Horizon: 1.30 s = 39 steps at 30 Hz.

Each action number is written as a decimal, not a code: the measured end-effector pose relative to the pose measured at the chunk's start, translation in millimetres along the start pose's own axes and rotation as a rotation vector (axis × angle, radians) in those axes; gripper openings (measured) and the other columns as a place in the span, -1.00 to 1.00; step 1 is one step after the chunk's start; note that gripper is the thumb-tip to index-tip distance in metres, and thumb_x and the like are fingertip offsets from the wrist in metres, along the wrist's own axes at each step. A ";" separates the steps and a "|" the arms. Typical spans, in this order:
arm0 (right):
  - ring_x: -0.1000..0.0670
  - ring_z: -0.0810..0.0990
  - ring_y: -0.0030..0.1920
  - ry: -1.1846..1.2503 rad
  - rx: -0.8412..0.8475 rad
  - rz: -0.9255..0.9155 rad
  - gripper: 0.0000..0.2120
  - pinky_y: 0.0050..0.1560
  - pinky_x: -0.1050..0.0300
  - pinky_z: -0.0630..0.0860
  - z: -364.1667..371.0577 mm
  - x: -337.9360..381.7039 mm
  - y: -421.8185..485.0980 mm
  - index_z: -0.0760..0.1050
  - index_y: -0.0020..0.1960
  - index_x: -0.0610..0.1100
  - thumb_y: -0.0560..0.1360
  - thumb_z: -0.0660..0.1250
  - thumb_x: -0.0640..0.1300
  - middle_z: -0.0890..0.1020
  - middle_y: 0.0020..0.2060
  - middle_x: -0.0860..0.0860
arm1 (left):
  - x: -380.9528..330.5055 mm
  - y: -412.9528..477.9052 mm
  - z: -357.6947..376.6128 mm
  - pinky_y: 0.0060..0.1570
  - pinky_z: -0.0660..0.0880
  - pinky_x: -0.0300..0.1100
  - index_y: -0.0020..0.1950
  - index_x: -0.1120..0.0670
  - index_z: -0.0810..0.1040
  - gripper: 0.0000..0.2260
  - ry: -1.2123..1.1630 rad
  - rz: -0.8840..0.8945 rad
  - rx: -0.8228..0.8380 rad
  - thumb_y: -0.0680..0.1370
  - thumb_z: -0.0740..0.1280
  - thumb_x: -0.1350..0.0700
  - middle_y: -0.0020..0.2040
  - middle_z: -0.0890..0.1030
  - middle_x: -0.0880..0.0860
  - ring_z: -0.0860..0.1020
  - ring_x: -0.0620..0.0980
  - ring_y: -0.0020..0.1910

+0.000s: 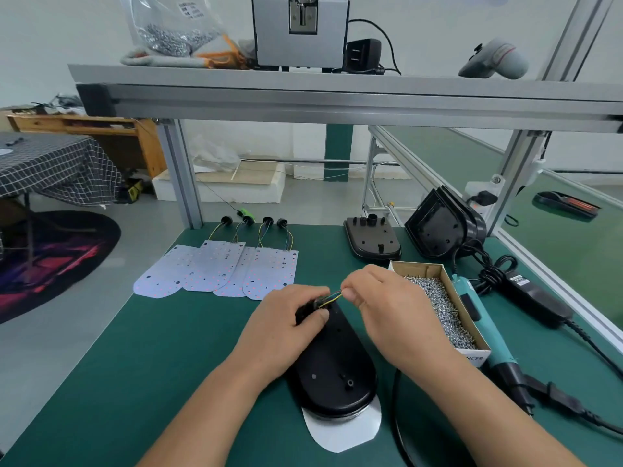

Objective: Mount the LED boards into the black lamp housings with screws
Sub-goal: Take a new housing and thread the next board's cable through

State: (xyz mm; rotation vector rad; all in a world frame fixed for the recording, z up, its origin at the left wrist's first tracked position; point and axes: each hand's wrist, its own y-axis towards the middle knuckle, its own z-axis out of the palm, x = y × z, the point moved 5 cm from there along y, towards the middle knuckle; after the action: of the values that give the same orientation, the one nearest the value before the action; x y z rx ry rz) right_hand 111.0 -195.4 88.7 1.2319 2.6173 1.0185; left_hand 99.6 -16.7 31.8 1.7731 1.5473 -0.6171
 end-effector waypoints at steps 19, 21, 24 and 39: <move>-0.29 0.75 0.06 1.367 -0.154 0.560 -0.80 0.13 -0.18 0.70 24.3 -43.3 -8.1 0.59 0.04 -0.14 0.72 0.21 -0.14 0.73 -0.01 -0.28 | -4.6 -15.1 21.2 0.07 0.64 0.01 0.23 0.23 0.67 -0.66 -1.086 -0.536 -0.086 0.52 0.52 0.09 0.14 0.74 0.28 0.73 0.15 0.00; -0.29 0.75 0.07 1.325 -0.138 0.564 -0.77 0.10 -0.13 0.71 21.8 -46.1 -5.8 0.63 -0.01 -0.05 0.73 0.24 -0.17 0.74 0.00 -0.24 | -4.3 -16.0 25.7 0.11 0.61 0.05 0.25 0.31 0.65 -0.72 -1.139 -0.555 -0.079 0.59 0.42 0.21 0.18 0.70 0.35 0.70 0.19 0.01; -0.14 0.76 -0.04 1.039 -0.129 0.595 -0.77 0.04 -0.03 0.69 10.6 -49.9 -7.1 0.62 0.03 0.13 0.53 0.23 -0.11 0.73 0.04 -0.05 | -5.7 -14.9 19.4 0.16 0.61 0.12 0.20 0.30 0.65 -0.79 -1.112 -0.490 -0.121 0.58 0.36 0.34 0.17 0.69 0.38 0.69 0.20 0.00; 0.11 0.69 0.11 0.737 -0.042 0.382 -0.78 0.12 0.04 0.62 -4.4 -24.8 -5.6 0.61 0.19 0.15 0.60 0.50 -0.10 0.73 0.05 0.19 | -33.6 -19.7 10.0 0.31 0.56 0.24 0.32 0.22 0.66 -0.54 -1.253 -0.081 -0.082 0.49 0.51 0.03 0.32 0.63 0.38 0.62 0.29 0.27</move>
State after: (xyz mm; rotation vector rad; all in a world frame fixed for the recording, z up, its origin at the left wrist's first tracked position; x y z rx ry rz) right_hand 122.6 -217.9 83.8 1.6324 2.8641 1.8958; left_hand 75.3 -45.2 46.4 0.8581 0.7136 -1.3261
